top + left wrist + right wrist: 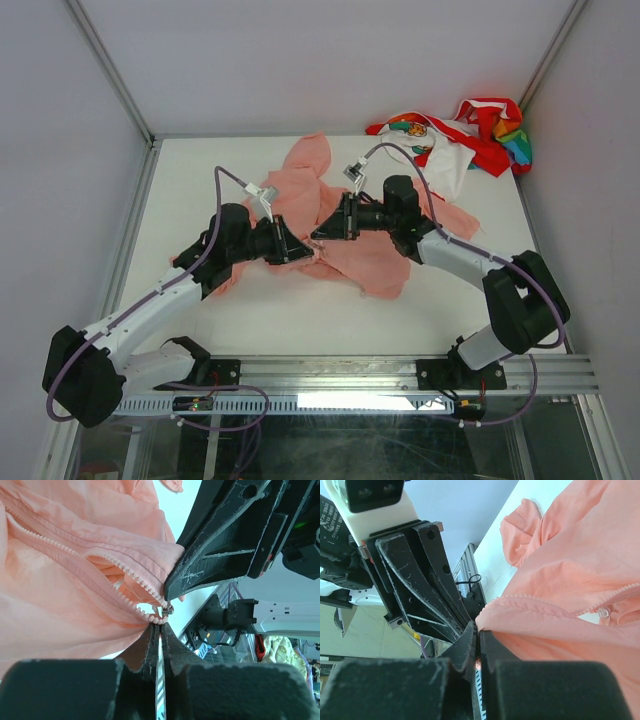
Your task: Zip up the jacket
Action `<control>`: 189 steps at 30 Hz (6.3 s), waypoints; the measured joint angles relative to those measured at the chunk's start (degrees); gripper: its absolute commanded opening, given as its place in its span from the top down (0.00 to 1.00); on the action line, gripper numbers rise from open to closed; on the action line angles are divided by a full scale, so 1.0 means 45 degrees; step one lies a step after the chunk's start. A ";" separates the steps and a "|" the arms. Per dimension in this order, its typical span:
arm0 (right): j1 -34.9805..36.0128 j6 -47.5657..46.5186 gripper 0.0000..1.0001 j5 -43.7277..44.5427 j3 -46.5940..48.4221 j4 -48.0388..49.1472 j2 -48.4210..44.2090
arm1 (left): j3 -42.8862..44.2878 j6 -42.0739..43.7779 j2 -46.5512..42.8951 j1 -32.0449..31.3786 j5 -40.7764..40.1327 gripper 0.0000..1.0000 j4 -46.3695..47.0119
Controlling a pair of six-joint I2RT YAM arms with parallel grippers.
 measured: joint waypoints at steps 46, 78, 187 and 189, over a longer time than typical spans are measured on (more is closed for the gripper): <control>0.0272 0.2395 1.00 0.1161 -0.1627 0.3007 -0.0510 | -0.4449 -0.7611 -0.1428 0.0340 -0.1753 0.68 0.7087; -0.0238 0.1234 0.71 0.0767 -0.0403 0.1010 -0.0136 | -0.1768 -0.4624 -0.0675 0.0593 -0.0597 1.00 0.3643; -0.0651 -0.6368 1.00 0.3614 0.4405 -0.8058 -0.2040 | 0.1656 0.0840 0.0855 -0.0743 -0.4401 0.29 -0.0797; -0.0602 -0.6285 1.00 0.3580 0.4347 -0.8024 -0.2045 | 0.1671 0.1059 0.1583 -0.0743 -0.4250 0.29 0.0257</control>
